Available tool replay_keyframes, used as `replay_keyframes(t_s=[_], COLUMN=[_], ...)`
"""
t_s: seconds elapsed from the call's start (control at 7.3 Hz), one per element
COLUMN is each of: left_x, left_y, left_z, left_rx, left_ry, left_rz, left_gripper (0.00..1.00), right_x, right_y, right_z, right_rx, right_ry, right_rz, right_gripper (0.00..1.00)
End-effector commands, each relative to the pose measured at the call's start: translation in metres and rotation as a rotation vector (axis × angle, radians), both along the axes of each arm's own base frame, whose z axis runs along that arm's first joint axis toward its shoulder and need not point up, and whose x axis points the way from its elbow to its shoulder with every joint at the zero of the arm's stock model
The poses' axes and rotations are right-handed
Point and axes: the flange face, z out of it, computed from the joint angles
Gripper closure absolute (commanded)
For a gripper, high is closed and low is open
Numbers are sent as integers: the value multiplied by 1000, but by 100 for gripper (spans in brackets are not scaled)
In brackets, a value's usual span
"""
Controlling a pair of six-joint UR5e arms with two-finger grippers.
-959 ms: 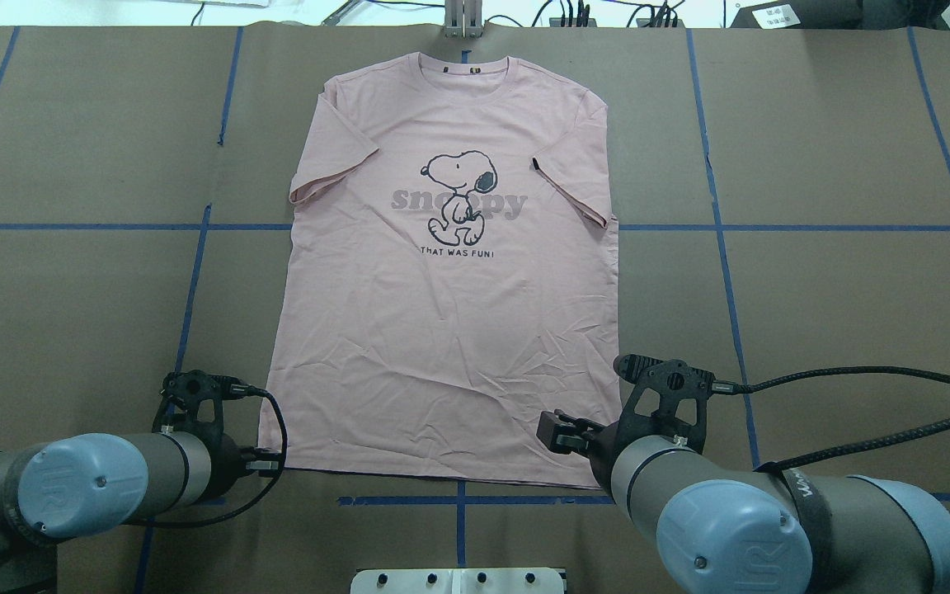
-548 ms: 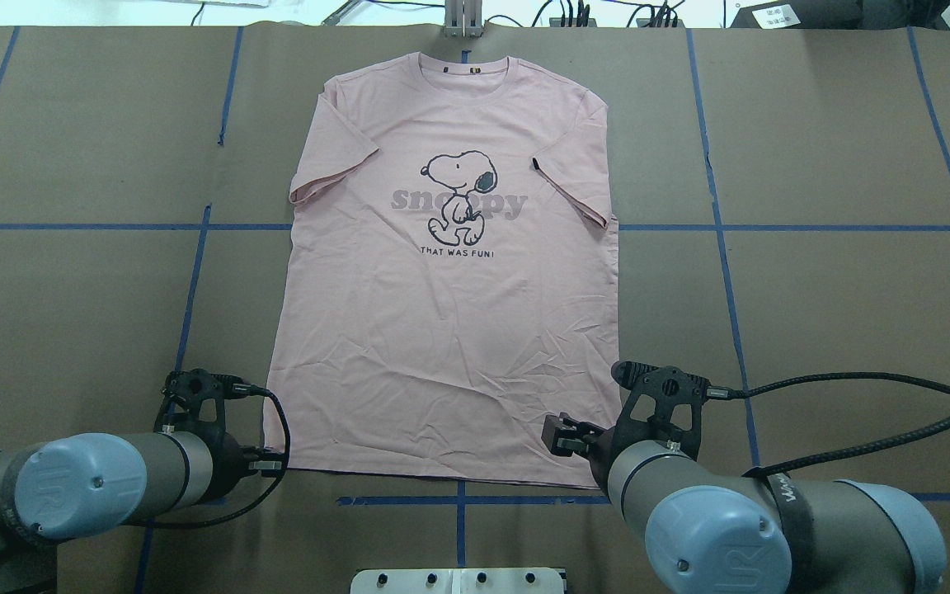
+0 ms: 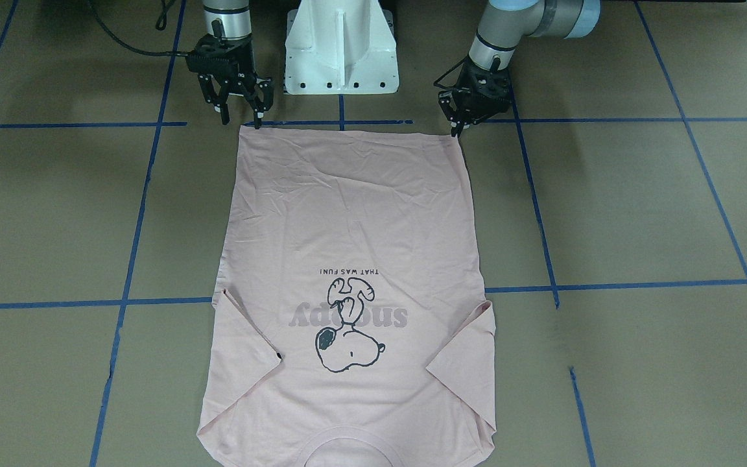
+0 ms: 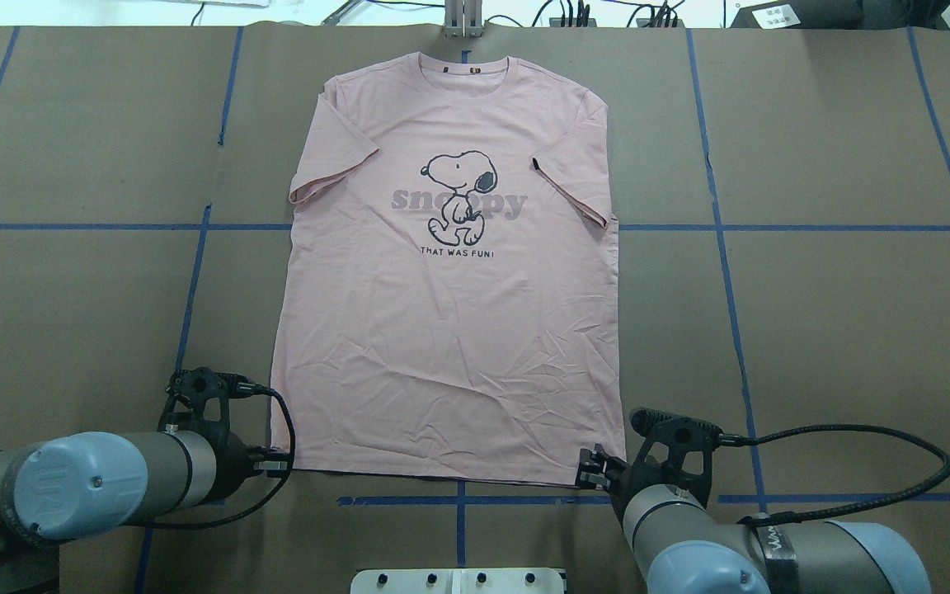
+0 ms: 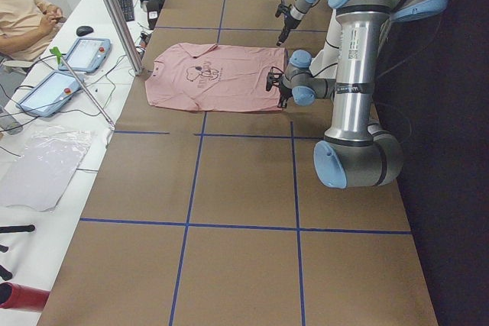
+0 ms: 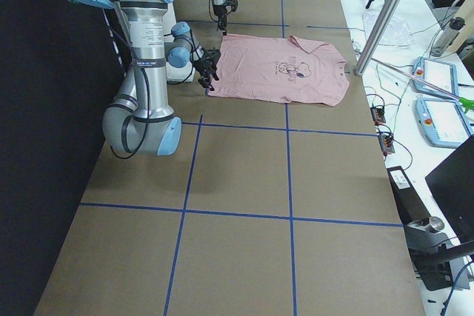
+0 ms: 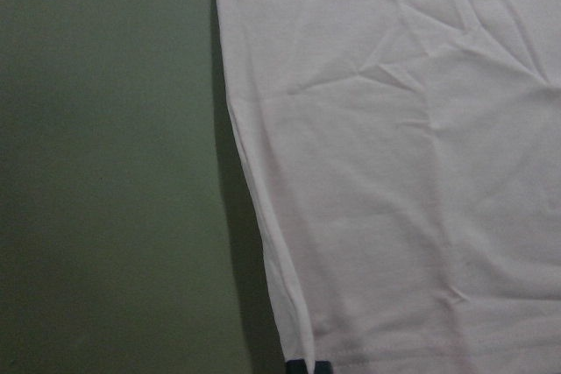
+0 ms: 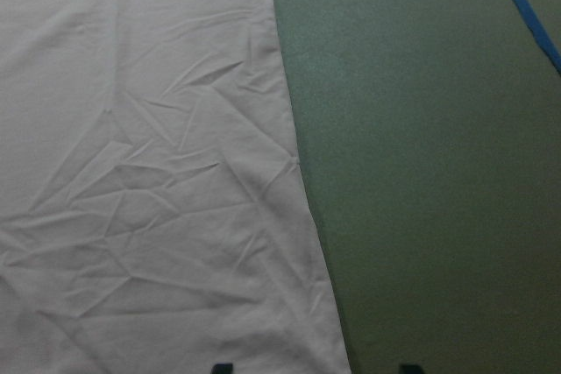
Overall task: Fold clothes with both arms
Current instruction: 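Close both grippers on the hem corners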
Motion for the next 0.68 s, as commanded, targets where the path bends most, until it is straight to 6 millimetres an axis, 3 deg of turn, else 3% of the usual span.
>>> replay_keyframes(t_s=[0.0,0.55], left_x=[1,1], left_y=[0,0], left_z=[-4,-5], left_rx=[2,2], left_ry=[8,9], left_rz=[0,-4], left_gripper=[100,100], right_x=[-12,-17], right_y=[15,15], right_z=[11,18], right_rx=[-1,-4], right_ry=[6,14], right_rz=[23,45], right_gripper=[55,57])
